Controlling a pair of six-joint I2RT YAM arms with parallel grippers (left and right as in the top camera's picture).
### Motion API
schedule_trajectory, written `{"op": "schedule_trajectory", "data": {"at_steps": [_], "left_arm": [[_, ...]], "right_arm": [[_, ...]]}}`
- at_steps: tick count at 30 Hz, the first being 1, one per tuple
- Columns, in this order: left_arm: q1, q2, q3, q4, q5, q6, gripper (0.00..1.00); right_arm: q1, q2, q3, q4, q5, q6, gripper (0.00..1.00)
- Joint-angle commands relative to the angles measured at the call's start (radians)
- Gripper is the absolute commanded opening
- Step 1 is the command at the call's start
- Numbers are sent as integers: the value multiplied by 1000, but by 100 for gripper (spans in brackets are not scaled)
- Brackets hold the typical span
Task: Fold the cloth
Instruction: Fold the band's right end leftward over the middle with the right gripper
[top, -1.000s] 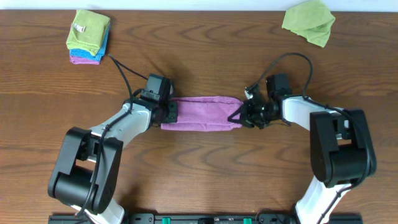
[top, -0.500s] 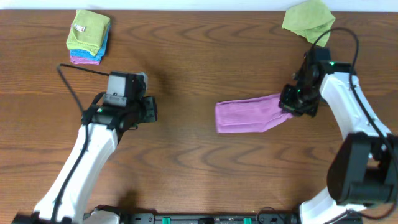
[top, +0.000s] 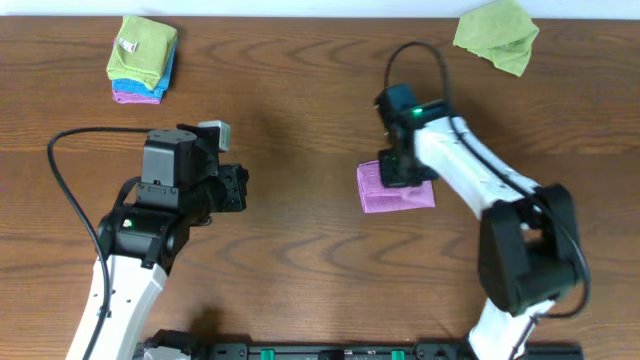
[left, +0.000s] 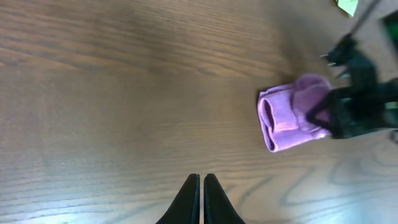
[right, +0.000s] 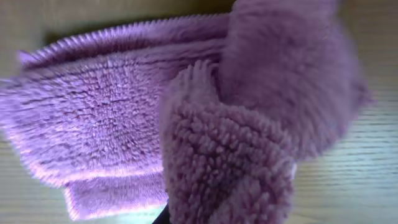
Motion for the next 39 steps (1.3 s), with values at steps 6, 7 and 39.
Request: {"op": "schedule_trajectory", "data": {"at_steps": [6,7,39], "left_arm": [[2,-7,18,-3,34,-8,6],[2,-7,18,-3,34,-8,6],[2,-5,18,19,29,-4,96]], "right_arm": [[61,43,-5,21,68,31,2],[64,43,-5,22,60,43,6],[36,-129,137,32,-418,-77,58]]}}
